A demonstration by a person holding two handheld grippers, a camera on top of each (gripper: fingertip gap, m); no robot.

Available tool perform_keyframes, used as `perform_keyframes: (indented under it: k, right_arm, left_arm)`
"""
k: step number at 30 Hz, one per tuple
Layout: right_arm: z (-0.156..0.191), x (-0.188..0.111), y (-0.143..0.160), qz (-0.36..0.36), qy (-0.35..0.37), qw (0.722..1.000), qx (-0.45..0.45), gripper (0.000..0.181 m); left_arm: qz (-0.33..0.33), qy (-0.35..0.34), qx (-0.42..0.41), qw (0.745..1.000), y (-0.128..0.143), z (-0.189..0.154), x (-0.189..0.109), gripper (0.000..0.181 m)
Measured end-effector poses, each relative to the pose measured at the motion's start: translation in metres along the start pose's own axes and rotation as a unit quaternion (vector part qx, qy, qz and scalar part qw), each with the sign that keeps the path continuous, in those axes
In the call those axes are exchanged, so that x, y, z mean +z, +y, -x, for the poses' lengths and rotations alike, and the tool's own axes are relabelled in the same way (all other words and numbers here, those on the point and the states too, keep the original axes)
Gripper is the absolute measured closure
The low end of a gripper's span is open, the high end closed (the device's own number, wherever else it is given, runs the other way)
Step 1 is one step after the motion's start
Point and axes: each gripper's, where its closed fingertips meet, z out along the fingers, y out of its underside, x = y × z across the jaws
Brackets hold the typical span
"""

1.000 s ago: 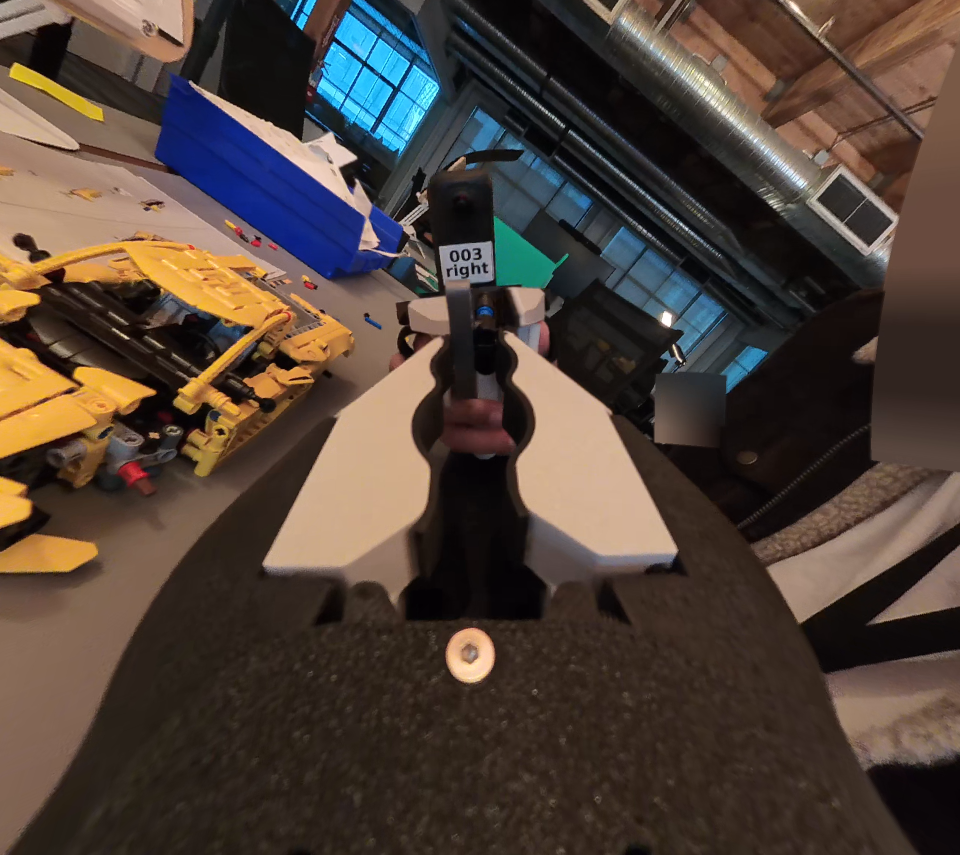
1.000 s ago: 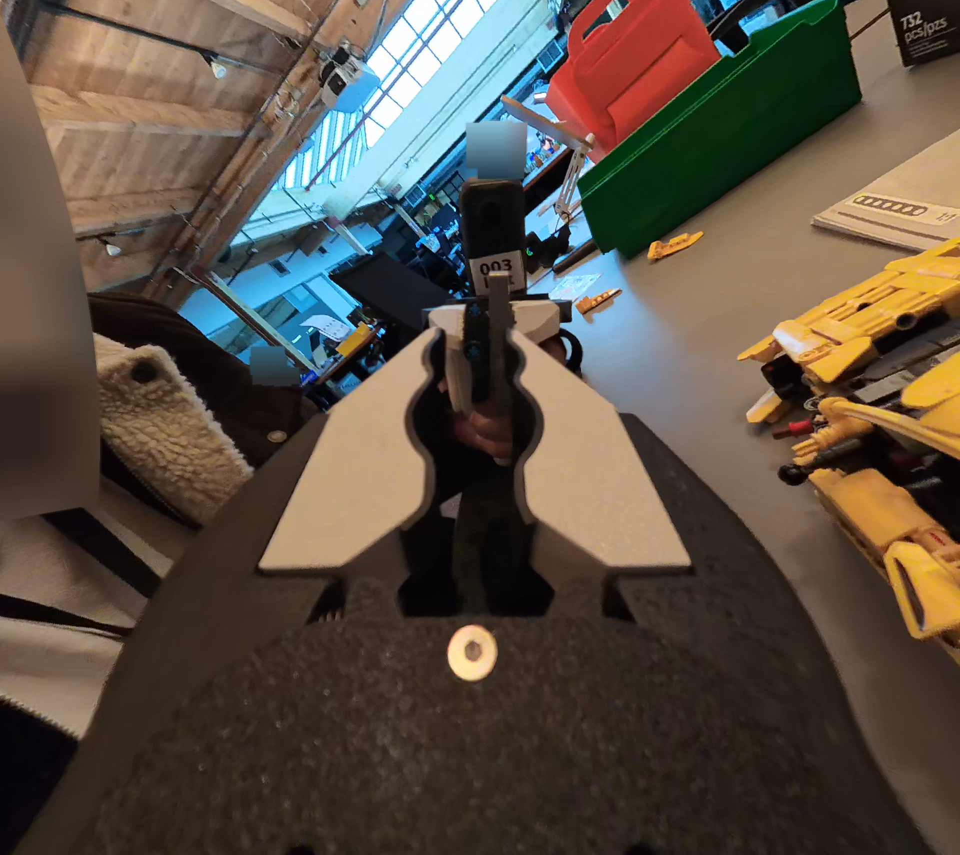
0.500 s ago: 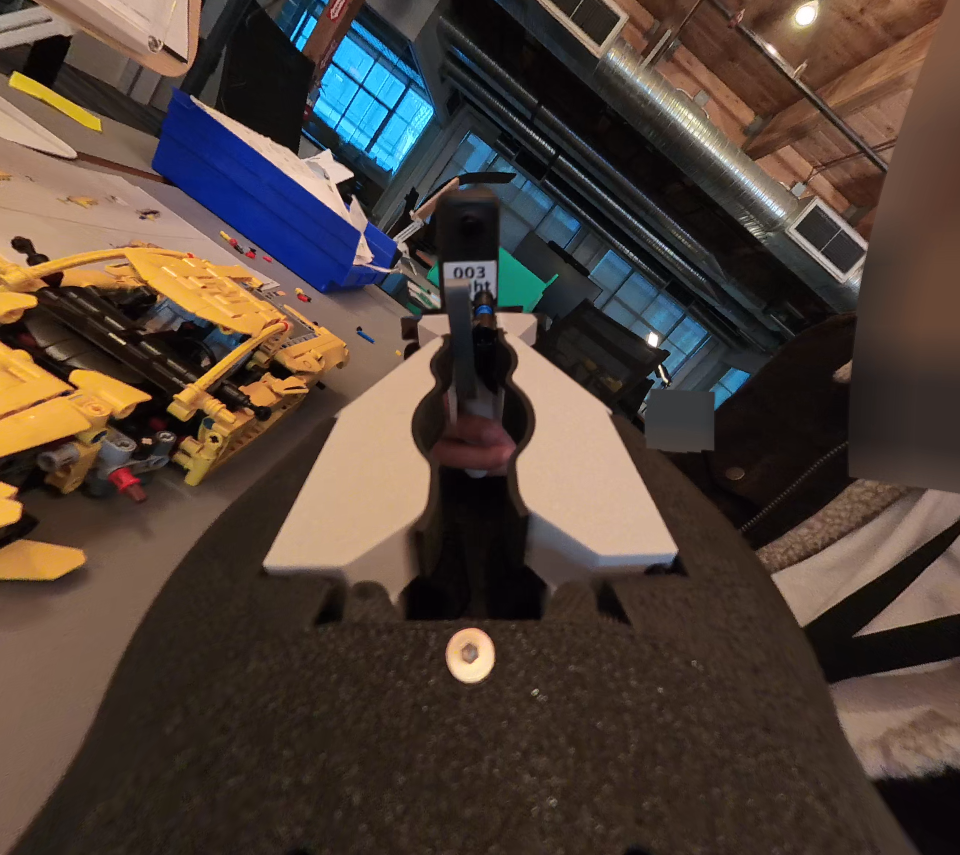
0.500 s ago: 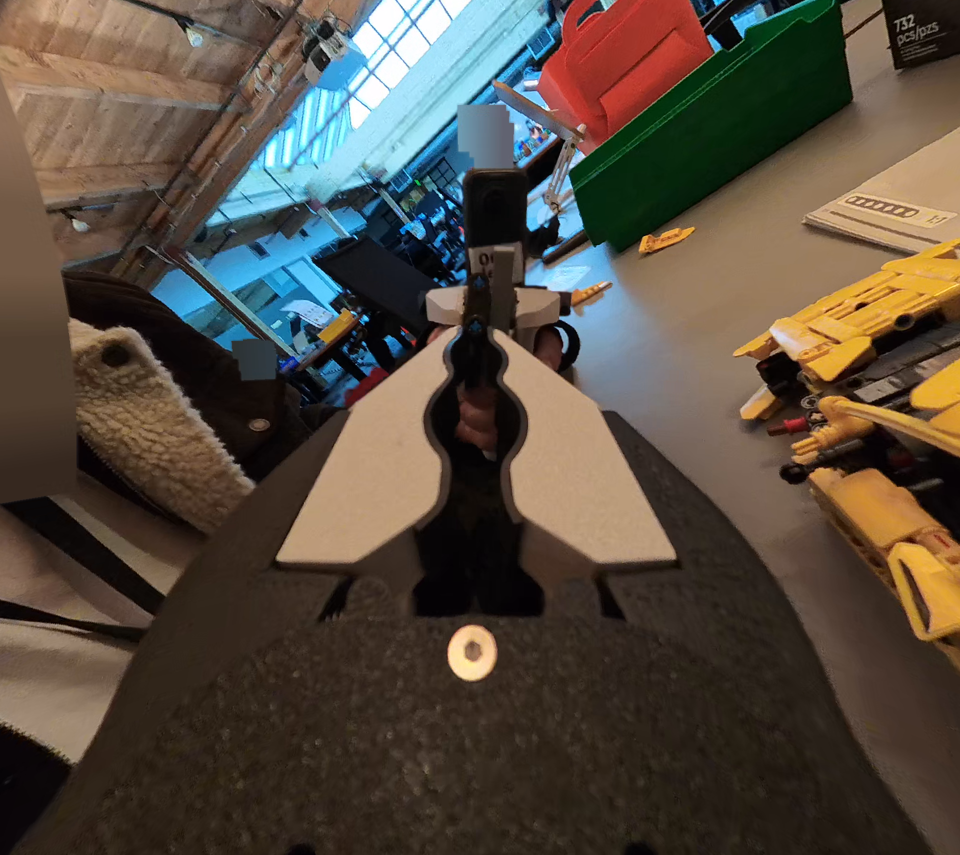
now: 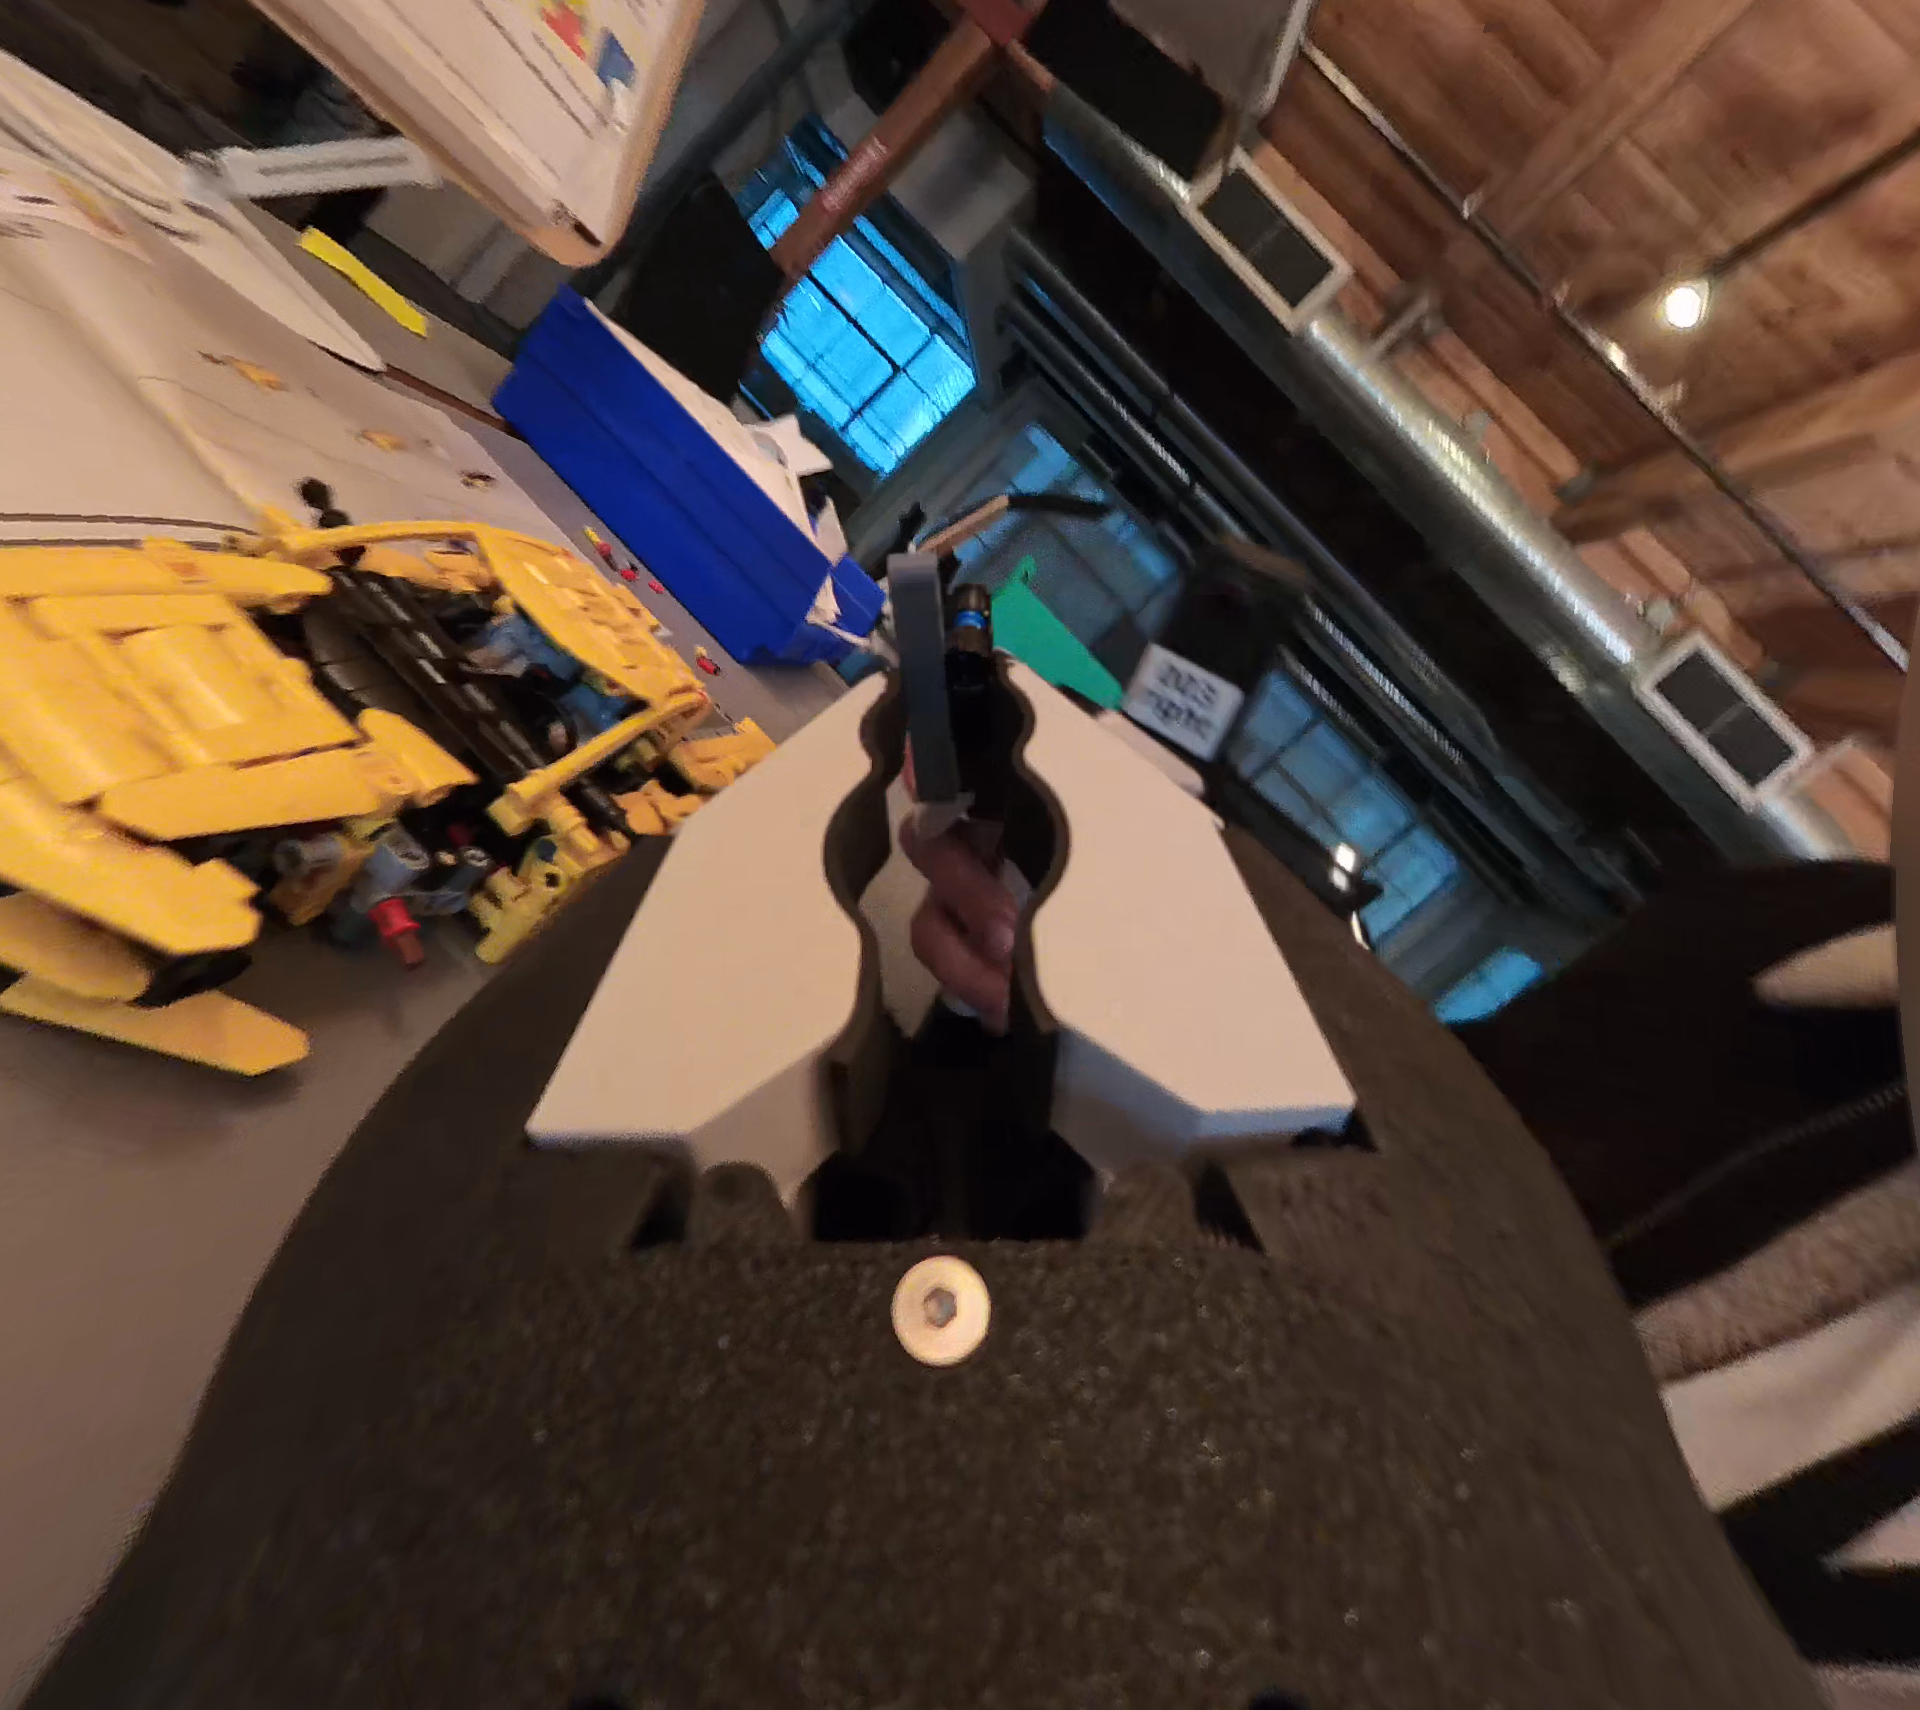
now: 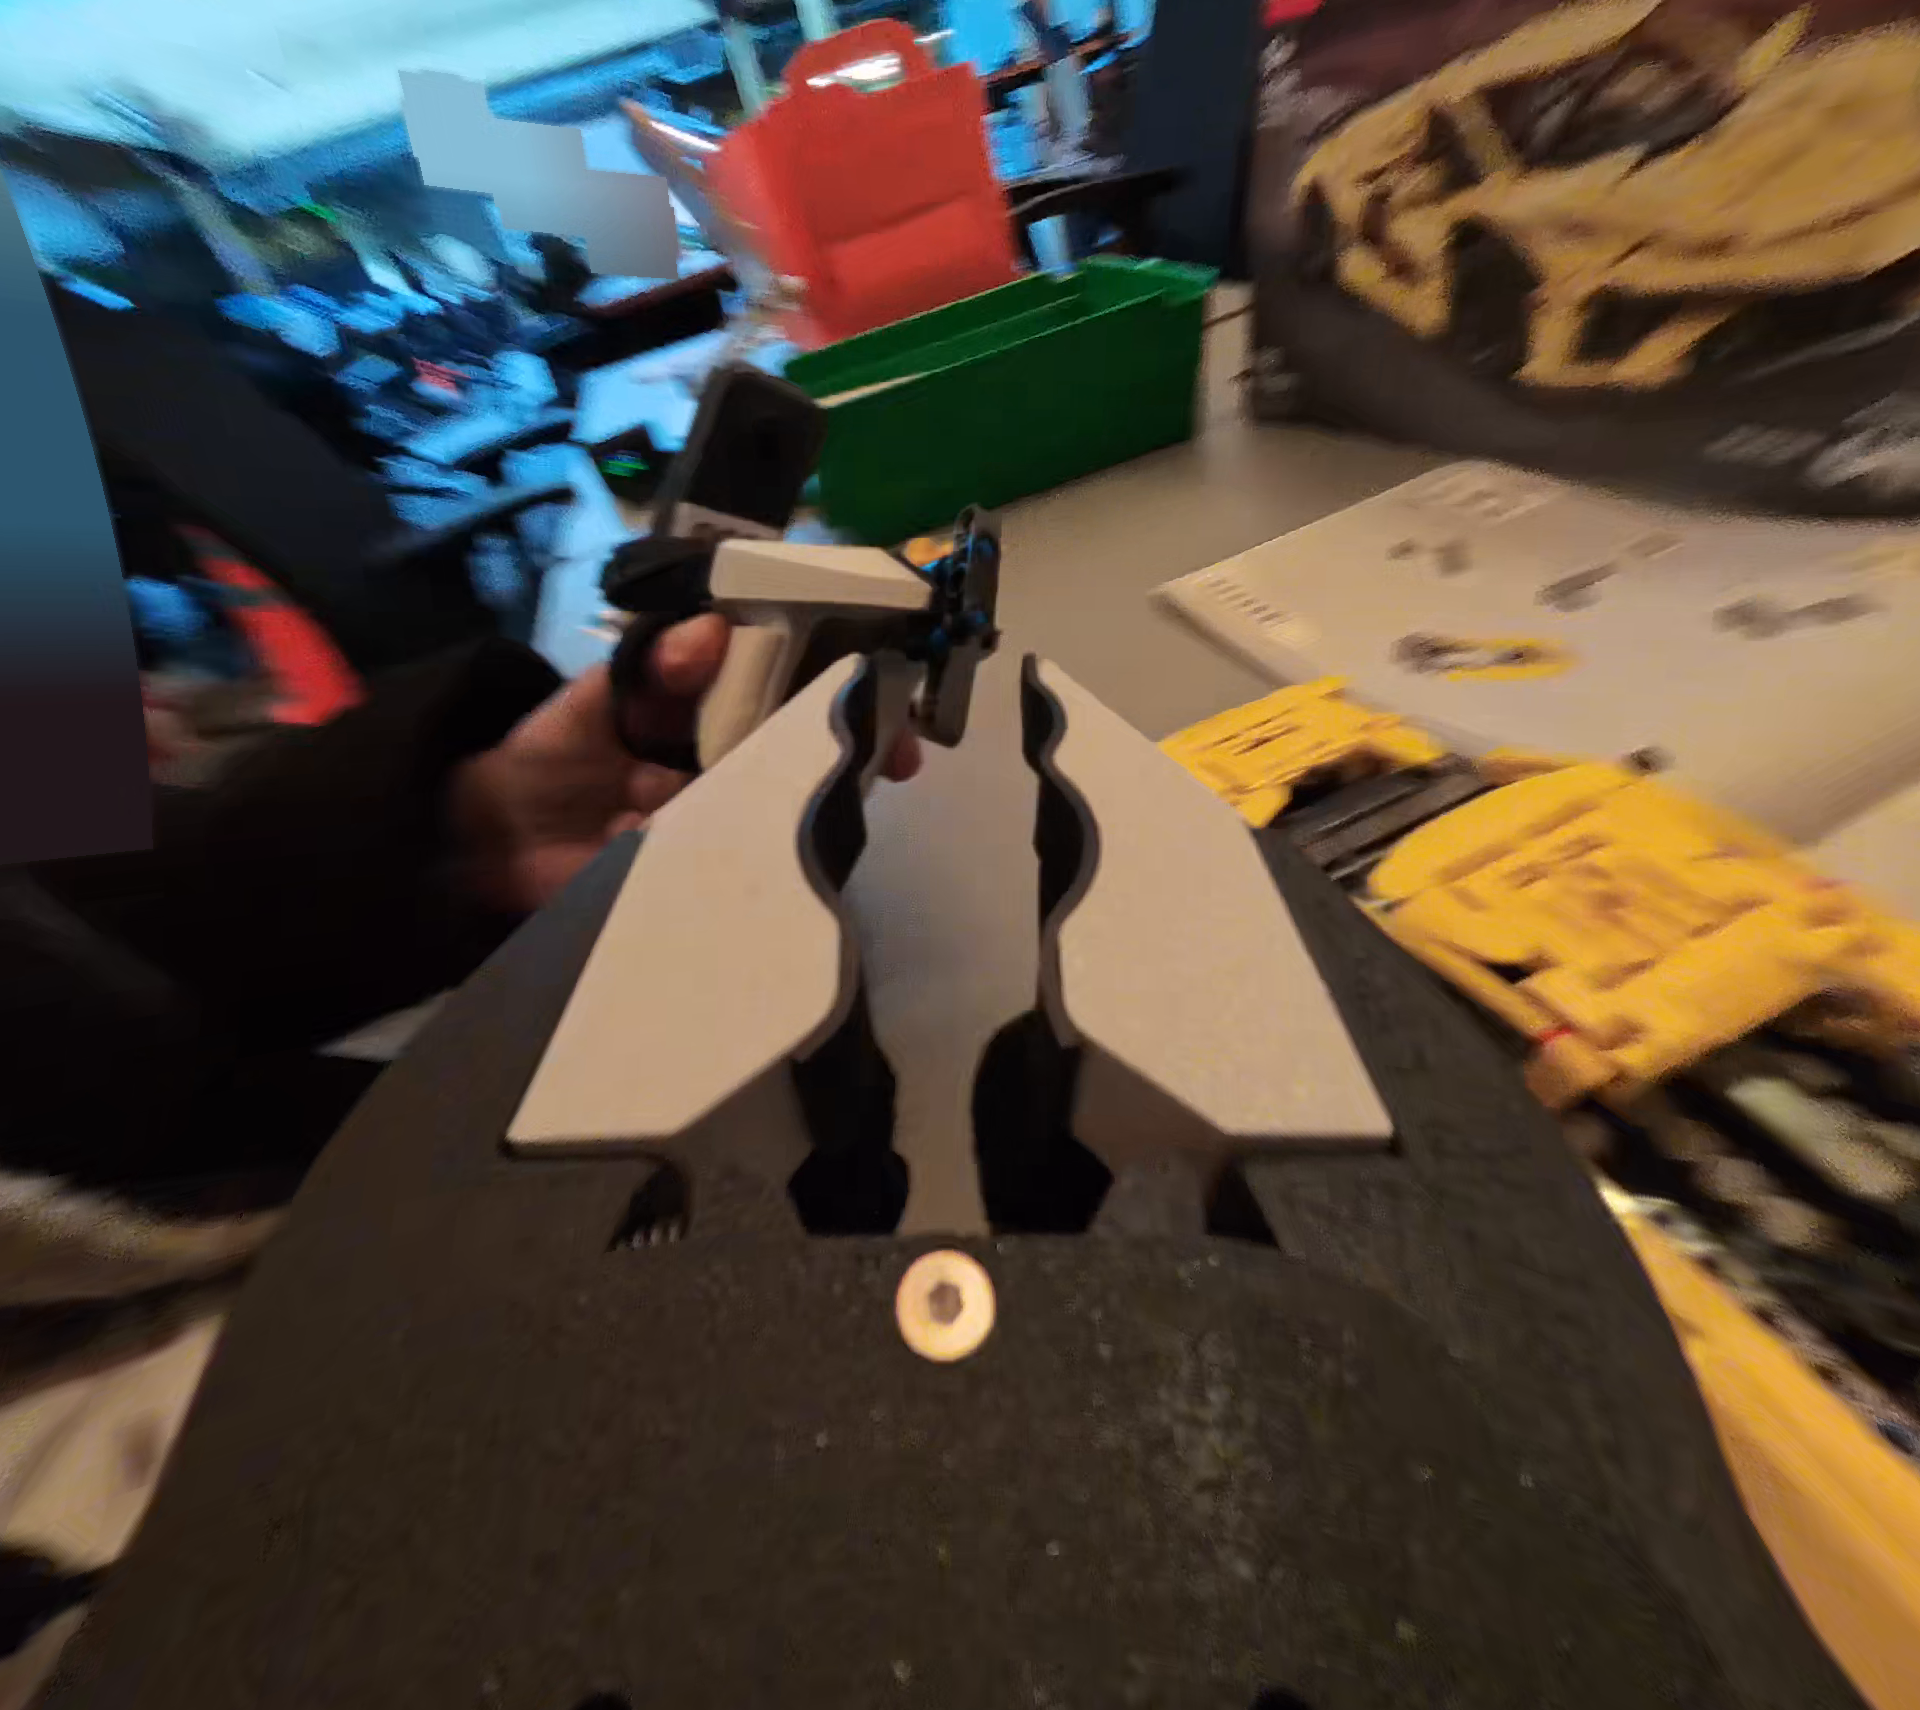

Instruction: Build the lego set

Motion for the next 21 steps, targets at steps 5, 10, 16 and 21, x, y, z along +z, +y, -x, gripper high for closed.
perform_keyframes:
  k: [5, 10, 16, 21]
  right_arm:
    - [-0.007, 0.009, 0.001, 0.023, 0.148, 0.976, -0.157, 0.134]
    - [-0.012, 0.016, 0.004, 0.052, 0.201, 0.950, -0.234, 0.146]
    - [-0.013, 0.014, 0.004, 0.063, 0.219, 0.935, -0.271, 0.158]
    - [-0.013, 0.012, 0.007, 0.093, 0.202, 0.941, -0.256, 0.158]
  left_arm:
    - [-0.022, -0.022, -0.023, 0.999, -0.003, 0.009, 0.001, 0.165]
    - [-0.030, -0.012, -0.057, 0.998, -0.001, 0.008, 0.004, 0.166]
    - [-0.021, -0.010, -0.059, 0.998, 0.004, 0.007, 0.007, 0.165]
    - [-0.017, -0.008, -0.063, 0.998, 0.006, 0.007, 0.008, 0.165]
